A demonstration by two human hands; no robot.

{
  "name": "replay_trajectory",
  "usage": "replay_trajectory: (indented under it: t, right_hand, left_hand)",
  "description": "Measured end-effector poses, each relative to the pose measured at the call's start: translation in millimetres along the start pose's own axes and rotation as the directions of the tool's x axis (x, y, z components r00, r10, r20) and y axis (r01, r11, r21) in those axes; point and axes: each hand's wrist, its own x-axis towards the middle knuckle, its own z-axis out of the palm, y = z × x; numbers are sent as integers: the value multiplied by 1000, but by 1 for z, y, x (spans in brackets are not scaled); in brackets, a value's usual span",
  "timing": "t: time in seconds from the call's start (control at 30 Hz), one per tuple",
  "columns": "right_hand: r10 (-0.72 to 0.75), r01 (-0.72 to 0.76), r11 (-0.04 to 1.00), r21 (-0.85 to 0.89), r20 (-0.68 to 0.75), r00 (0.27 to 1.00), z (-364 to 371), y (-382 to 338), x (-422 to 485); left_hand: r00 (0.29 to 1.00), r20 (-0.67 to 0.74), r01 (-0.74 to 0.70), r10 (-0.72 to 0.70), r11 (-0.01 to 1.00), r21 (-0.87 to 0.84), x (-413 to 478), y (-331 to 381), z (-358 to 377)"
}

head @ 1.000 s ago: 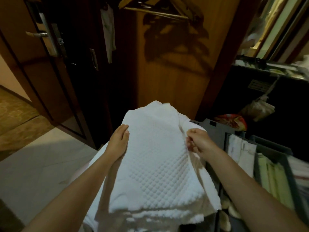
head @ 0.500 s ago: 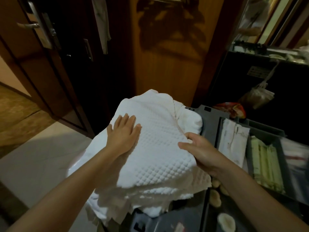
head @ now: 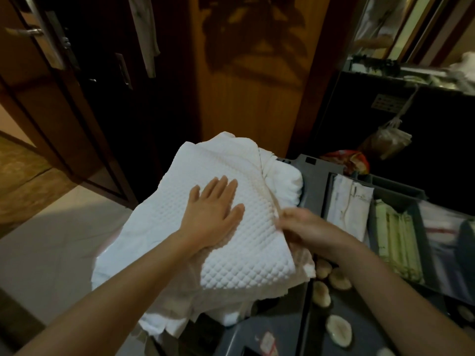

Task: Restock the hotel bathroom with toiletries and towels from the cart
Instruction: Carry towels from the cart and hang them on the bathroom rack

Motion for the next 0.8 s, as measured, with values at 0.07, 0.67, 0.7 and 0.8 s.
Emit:
replay_trajectory:
  t: [0.07, 0.67, 0.7, 0.8]
  right_hand:
    - [19, 14, 976, 215, -148, 989, -4, -17, 26]
    - [-220, -112, 699, -706, -362, 906, -2, -36, 122]
    - [-288, -69, 677, -733, -351, 891, 3, -40, 118]
    - [-430, 142, 653, -744, -210, 878, 27, -44, 107]
  left_hand:
    - [1000, -15, -3, 3, 1000, 10, -1, -1, 2]
    - [997, -57, -45, 46, 999, 18, -14, 4, 12]
    - [997, -57, -50, 50, 999, 12, -16, 4, 11]
    - [990, -118, -85, 79, 995, -43, -18, 2, 4]
